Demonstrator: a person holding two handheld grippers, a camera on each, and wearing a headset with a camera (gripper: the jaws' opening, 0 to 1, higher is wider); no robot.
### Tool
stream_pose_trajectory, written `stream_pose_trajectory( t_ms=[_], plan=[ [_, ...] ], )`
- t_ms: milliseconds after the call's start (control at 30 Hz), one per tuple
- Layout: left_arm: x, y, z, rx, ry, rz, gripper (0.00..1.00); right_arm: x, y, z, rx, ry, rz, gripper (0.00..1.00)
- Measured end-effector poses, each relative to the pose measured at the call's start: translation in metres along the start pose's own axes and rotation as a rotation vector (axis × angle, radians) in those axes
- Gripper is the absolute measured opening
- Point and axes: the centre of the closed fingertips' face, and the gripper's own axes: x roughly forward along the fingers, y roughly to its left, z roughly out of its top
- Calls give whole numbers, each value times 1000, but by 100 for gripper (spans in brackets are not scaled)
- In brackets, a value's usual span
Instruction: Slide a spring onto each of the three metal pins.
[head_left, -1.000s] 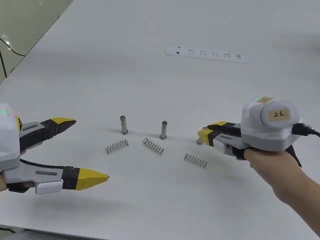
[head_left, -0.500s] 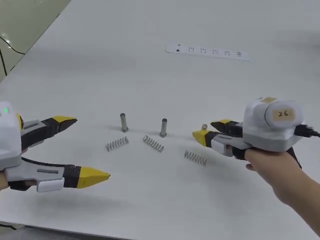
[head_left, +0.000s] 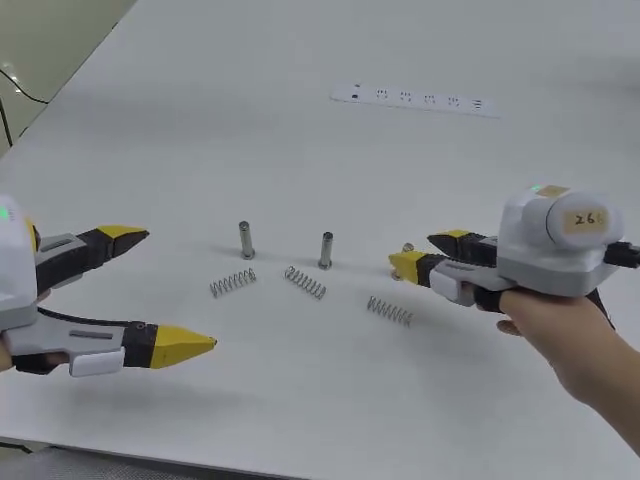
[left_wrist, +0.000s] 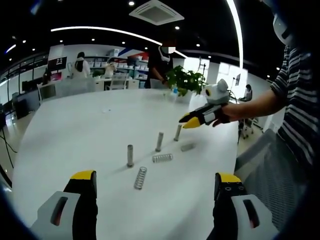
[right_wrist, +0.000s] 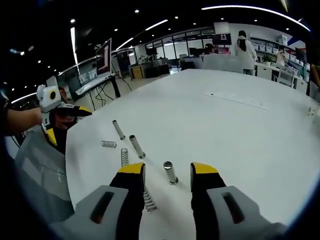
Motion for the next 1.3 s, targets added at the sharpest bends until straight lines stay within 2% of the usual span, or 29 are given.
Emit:
stream_pose_trajectory(
  t_ms=[433, 533, 733, 767, 833, 1300],
  plan=[
    [2, -1, 1, 3, 0, -3, 94, -13, 3, -12, -2, 21, 28, 33],
    [2, -1, 1, 3, 1, -3, 94, -15, 7, -15, -15, 35, 46, 29],
    [1, -1, 2, 4, 2, -1, 94, -16, 12, -23, -106, 72, 75, 27],
    [1, -1, 2, 3, 2, -1, 94, -17, 15, -25, -160, 86, 88, 24],
    [0, -1, 2, 4, 2, 0, 94, -16, 17, -29, -209, 111, 103, 21],
    [-1, -2, 2, 7, 8, -2, 94, -2, 41, -51, -396, 231, 185, 20]
  ],
)
